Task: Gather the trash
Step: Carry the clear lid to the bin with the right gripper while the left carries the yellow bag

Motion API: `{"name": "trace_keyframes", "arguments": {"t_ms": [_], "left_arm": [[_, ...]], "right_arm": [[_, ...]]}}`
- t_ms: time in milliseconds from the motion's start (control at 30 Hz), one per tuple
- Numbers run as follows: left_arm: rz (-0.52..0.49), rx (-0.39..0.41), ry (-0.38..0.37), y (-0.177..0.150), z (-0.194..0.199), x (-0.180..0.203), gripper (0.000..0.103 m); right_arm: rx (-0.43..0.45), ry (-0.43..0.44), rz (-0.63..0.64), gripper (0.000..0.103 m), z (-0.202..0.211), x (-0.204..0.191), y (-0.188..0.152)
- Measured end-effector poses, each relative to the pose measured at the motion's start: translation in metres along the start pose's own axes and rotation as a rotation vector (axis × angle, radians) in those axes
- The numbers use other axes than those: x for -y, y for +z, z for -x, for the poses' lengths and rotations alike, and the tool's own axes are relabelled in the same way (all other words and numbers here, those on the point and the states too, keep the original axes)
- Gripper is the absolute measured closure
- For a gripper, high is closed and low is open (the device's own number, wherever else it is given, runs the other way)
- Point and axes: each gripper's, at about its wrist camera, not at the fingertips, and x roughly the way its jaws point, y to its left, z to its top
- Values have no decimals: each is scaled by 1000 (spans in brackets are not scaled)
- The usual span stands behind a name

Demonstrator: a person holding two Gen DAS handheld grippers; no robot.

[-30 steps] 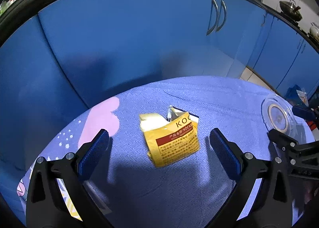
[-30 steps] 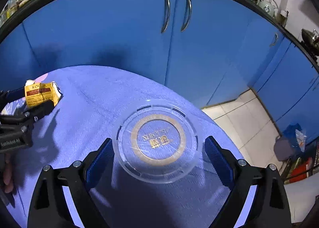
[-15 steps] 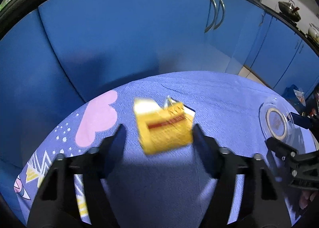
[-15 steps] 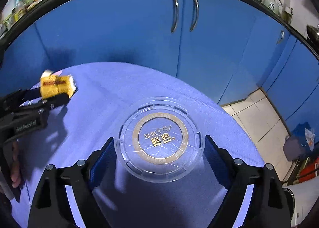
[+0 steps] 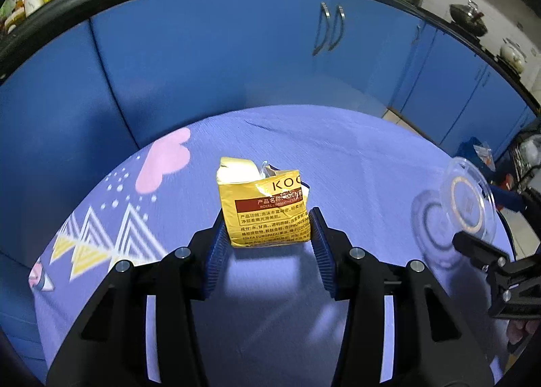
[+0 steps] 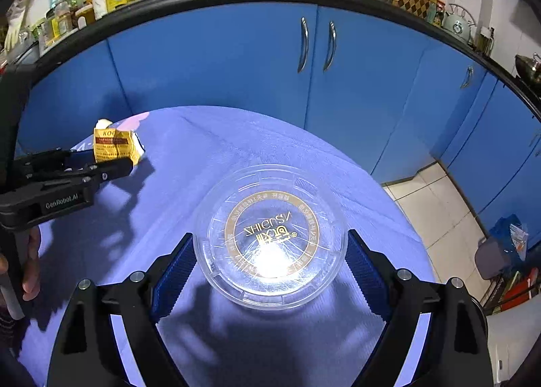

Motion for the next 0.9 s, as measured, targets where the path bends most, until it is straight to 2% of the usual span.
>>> {"name": "trace_keyframes", "arguments": {"t_ms": [333, 633, 900], "left_arm": [[-96, 29, 5, -27, 40, 48, 55], [-202, 88, -26, -26, 77, 115, 55], [-288, 118, -68, -22, 90, 179, 55]], "right_arm": [[44, -44, 3, 19, 52, 10, -22], [97, -95, 16, 19, 98, 27, -43], [157, -134, -37, 19, 140, 66, -59]]}}
